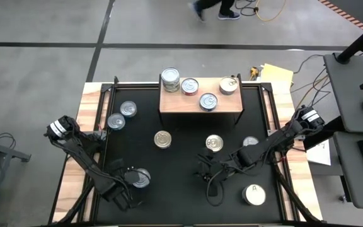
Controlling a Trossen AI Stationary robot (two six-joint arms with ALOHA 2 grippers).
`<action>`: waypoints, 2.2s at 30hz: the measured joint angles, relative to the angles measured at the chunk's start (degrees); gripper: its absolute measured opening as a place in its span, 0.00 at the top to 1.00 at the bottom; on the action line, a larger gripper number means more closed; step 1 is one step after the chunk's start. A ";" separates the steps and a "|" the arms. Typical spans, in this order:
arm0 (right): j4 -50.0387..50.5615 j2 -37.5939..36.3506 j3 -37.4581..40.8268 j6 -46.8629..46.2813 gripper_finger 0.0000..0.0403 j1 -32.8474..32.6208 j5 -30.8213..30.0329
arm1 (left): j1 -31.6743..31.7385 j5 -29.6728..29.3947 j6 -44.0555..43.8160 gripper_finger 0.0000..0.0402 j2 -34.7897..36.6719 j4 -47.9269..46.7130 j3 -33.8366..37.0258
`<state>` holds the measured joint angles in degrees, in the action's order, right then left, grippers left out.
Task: Stack canned seafood by type on shelf
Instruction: Put the green tuna can on the shelf
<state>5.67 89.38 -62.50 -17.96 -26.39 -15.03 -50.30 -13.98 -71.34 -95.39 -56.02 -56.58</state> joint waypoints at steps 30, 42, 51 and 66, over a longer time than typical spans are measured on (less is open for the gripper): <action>-16.96 11.42 -0.34 4.30 0.98 0.52 -7.50 | 6.05 -15.43 9.57 1.00 0.44 19.26 3.96; -17.84 22.72 -10.02 7.76 0.98 4.48 -7.41 | 3.44 -28.47 12.38 1.00 2.75 19.50 1.10; -18.08 26.18 -14.31 10.11 0.98 5.57 -6.42 | 2.05 -32.58 23.38 1.00 12.27 23.92 1.32; -17.95 26.21 -14.38 10.58 0.98 5.70 -5.55 | 4.18 -25.32 49.49 1.00 27.26 67.63 23.72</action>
<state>-12.28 115.59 -76.88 -7.38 -20.69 -20.57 -46.13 -39.30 -21.86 -68.13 11.61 -32.86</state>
